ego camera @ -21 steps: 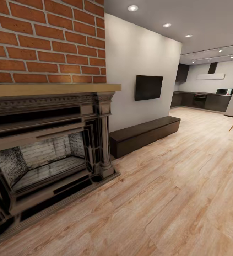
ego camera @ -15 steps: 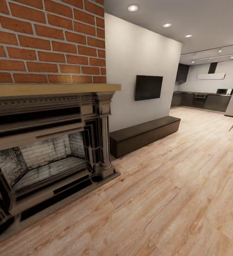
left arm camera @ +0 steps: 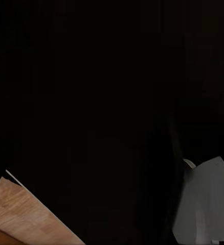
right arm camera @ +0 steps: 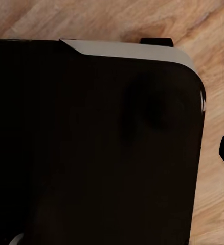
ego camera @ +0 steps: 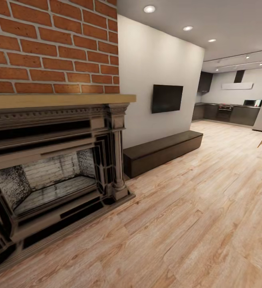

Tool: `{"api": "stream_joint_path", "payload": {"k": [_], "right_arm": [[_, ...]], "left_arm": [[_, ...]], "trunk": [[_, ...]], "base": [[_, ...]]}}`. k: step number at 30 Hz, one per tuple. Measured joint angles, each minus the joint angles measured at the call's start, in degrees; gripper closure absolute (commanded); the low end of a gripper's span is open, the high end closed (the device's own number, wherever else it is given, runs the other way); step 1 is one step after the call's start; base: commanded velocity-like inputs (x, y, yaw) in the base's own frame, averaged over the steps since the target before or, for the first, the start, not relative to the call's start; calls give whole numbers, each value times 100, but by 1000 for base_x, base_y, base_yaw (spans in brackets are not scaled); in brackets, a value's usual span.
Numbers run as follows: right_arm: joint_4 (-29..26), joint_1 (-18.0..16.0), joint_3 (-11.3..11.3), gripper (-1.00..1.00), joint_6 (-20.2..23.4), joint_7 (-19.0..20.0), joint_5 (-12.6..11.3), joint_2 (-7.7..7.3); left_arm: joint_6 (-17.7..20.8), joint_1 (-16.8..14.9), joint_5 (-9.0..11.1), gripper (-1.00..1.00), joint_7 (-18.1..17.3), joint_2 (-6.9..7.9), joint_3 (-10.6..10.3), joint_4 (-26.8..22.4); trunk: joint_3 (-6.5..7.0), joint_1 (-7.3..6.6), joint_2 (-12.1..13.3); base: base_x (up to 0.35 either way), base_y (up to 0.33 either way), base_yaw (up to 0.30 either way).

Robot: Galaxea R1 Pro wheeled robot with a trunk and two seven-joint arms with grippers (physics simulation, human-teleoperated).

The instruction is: Turn on the radio receiver that's on the table in the living room.

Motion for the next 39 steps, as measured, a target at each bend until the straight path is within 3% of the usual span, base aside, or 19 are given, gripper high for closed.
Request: {"api": "stream_joint_path", "payload": {"k": [7, 11, 15, 16, 17, 18, 22, 35, 39], "right_arm": [[-226, -3, -12, -100, -225, -2, 16, -216], [-356, -34, -30, -100, -338, 5, 18, -345], [-485, -47, -32, -100, -326, 35, 25, -474], [-856, -45, -19, -100, -326, 43, 22, -803], [-1629, -49, -42, -100, -332, 57, 25, -1155], [-2714, -55, -33, -100, -334, 65, 23, -1135], [-2982, -52, -33, -100, -338, 69, 21, -1212], [-2982, -53, -31, -100, -337, 75, -23, -1224], [-2981, -53, -37, -100, -338, 77, -31, -1224]], "left_arm": [[-32, 0, 10, -100, -12, -48, -20, -10], [-161, 0, 14, -100, 14, -149, -30, -139], [-162, 0, -12, -100, 120, -112, -27, -268], [-92, 2, -15, -100, 287, -99, -24, -659], [198, 2, -11, -100, 529, -54, -20, -1498], [439, -16, -11, -100, 675, -32, -24, -2582], [985, -9, 4, -100, 898, 4, -22, -3641], [988, -9, -50, -100, 951, -7, -42, -4172], [639, -9, -57, -100, 934, -3, -44, -4145]], "trunk": [[0, 0, 0], [0, 0, 0], [0, 0, 0], [-1, 0, 0], [-1, 0, 0], [2, 0, 0], [0, 0, 0], [0, 0, 0], [0, 0, 0]], "base": [[0, 0, 0], [0, 0, 0], [0, 0, 0], [0, 0, 0], [0, 0, 0], [0, 0, 0], [0, 0, -1], [0, 0, -213], [0, 0, -277]]}}
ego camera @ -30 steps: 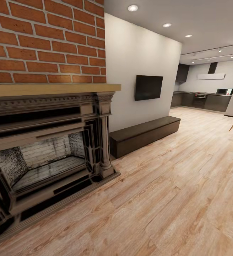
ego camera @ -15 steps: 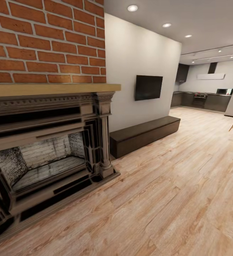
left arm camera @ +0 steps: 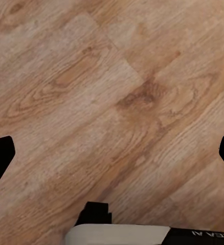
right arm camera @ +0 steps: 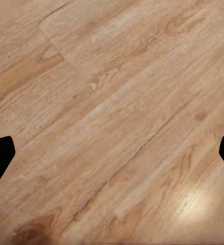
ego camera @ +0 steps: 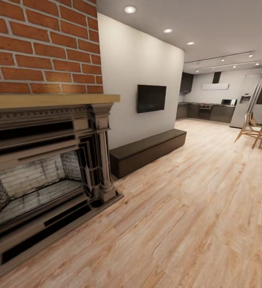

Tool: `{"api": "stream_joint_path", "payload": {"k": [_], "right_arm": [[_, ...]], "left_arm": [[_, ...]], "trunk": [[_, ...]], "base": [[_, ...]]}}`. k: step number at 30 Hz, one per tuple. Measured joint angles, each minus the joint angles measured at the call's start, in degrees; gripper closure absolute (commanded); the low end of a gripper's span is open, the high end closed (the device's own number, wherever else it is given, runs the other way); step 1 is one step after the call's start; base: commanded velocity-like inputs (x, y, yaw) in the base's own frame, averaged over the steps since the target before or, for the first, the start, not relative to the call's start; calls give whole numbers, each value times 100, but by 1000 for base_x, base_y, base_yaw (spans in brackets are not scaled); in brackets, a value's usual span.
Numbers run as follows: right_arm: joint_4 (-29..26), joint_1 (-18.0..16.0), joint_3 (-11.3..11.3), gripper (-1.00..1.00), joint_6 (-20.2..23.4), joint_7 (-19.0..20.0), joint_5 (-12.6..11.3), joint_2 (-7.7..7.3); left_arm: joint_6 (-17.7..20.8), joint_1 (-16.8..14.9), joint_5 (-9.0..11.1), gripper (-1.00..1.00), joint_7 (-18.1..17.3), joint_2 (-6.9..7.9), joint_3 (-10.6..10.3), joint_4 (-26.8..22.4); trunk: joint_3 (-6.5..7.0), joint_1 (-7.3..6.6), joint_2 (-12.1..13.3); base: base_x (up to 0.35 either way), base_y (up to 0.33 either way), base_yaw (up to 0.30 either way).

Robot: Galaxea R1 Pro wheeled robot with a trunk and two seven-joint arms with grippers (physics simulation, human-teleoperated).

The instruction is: Turn on the radio receiver that's on the table in the living room.

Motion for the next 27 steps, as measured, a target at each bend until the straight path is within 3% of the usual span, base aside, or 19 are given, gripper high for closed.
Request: {"api": "stream_joint_path", "payload": {"k": [2, 6, 27], "right_arm": [[0, 0, -2, -100, 0, 0, -2, 0], [3, 0, -1, -100, 0, 0, -4, 0], [9, 0, -3, -100, 0, 0, 0, 0]], "left_arm": [[-320, 0, -9, -100, 11, 0, -2, 55], [-575, 0, -13, -100, 36, 13, 2, 148], [-638, 0, -7, -100, 24, -12, 5, 176]], "trunk": [[0, 0, 0], [0, 0, 0], [0, 0, 0]], "base": [[0, 0, -278], [0, 0, -278], [0, 0, -278]]}}
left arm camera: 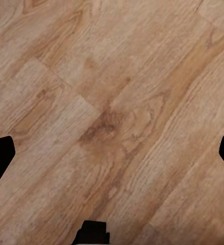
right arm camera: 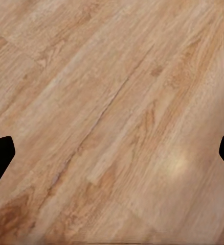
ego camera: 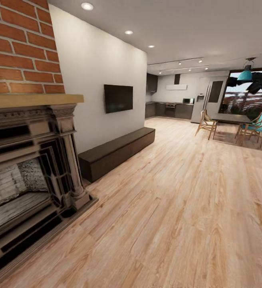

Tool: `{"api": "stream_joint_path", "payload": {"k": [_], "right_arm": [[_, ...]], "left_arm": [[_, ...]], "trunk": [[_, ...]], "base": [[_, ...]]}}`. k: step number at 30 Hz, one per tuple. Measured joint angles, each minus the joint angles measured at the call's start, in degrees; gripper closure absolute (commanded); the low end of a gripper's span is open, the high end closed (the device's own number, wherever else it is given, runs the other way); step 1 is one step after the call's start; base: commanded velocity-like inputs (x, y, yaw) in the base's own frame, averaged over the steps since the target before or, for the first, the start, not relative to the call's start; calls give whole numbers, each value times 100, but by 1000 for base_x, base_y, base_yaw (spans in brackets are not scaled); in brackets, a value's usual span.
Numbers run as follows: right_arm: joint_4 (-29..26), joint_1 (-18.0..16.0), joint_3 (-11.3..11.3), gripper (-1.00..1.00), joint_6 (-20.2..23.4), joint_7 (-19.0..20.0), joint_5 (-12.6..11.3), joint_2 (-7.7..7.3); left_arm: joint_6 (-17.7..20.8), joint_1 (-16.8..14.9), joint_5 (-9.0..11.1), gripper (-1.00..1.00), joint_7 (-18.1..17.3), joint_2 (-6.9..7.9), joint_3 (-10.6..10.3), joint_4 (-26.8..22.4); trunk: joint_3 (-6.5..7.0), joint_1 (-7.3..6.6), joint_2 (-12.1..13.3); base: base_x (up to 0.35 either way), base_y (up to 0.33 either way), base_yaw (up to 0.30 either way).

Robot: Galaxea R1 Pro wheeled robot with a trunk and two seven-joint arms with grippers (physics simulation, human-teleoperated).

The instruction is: Turn on the radio receiver that's on the table in the living room.

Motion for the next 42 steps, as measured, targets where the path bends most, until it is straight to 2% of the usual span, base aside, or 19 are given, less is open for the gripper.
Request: {"api": "stream_joint_path", "payload": {"k": [20, 28, 42], "right_arm": [[0, 0, 0, -100, 0, 0, 6, 0], [0, 0, 2, -100, 0, 0, 6, 0], [0, 0, 8, -100, 0, 0, 14, 0]], "left_arm": [[0, 0, -7, -100, 24, 29, 7, 0], [16, 0, -7, -100, 24, 41, 16, 0], [17, 0, -7, -100, 32, 46, 21, 0]], "trunk": [[0, 0, 0], [0, 0, 0], [0, 0, 0]], "base": [[4, 0, -278], [261, 0, -229], [328, 0, -11]]}}
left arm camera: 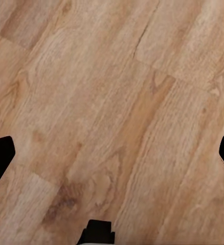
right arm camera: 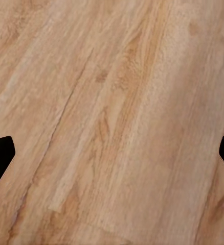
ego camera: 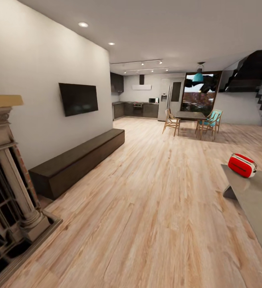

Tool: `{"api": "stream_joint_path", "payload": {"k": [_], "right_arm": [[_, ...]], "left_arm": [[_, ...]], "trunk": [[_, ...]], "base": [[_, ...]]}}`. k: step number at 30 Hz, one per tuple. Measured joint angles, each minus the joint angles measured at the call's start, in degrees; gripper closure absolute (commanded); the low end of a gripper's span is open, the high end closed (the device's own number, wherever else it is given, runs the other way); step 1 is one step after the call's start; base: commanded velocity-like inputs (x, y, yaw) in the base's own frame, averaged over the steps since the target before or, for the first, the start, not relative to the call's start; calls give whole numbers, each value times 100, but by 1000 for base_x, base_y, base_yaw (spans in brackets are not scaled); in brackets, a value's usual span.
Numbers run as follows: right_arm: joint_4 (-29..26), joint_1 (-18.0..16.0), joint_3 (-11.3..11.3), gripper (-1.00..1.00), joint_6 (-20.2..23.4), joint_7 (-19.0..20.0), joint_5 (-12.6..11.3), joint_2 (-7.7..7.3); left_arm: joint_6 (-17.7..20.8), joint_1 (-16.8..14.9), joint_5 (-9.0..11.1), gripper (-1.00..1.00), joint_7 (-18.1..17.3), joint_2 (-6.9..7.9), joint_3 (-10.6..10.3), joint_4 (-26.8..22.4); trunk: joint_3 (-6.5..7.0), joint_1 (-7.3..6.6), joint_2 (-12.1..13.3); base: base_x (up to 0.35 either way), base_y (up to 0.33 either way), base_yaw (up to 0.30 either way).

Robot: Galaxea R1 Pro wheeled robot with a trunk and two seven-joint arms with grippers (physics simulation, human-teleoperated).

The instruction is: Turn on the radio receiver that's on the table in the living room.

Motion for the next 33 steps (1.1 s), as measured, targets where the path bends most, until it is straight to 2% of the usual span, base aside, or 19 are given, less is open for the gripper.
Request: {"api": "stream_joint_path", "payload": {"k": [33], "right_arm": [[0, 0, 18, -100, 0, 0, 0, 0]], "left_arm": [[-42, 0, 0, -100, 14, 3, 21, -3]], "trunk": [[0, 0, 0]], "base": [[329, 0, 0]]}}
